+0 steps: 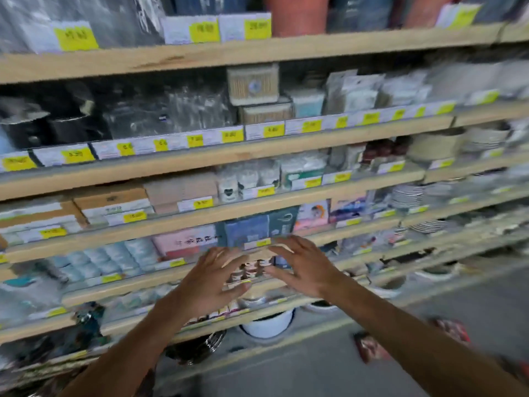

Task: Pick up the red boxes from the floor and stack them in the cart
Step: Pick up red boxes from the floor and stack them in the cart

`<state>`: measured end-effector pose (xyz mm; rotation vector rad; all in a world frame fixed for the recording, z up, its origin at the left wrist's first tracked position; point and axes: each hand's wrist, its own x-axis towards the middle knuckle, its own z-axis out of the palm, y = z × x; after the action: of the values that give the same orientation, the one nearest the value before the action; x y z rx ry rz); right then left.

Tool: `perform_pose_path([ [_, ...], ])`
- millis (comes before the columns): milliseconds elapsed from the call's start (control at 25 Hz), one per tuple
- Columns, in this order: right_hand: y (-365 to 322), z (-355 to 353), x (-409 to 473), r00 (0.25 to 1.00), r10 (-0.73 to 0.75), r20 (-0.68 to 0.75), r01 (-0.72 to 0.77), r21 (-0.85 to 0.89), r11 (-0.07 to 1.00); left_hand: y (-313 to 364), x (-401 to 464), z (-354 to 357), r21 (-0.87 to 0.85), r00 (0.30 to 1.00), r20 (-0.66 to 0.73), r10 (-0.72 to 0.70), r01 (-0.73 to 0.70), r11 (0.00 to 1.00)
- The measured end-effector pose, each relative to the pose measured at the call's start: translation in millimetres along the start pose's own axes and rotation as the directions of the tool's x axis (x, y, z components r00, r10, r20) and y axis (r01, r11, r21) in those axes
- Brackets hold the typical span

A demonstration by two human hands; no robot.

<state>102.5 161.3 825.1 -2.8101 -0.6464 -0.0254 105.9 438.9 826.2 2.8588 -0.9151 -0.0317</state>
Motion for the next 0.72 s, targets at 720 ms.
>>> perform_pose_path([
  [720, 156.4, -42.4, -297.2, 0.563, 0.816, -0.127, -0.821, 0.021, 0.570, 271.9, 230.5, 65.9, -0.258, 0.695, 0.112, 0.710, -0.670, 0.696],
])
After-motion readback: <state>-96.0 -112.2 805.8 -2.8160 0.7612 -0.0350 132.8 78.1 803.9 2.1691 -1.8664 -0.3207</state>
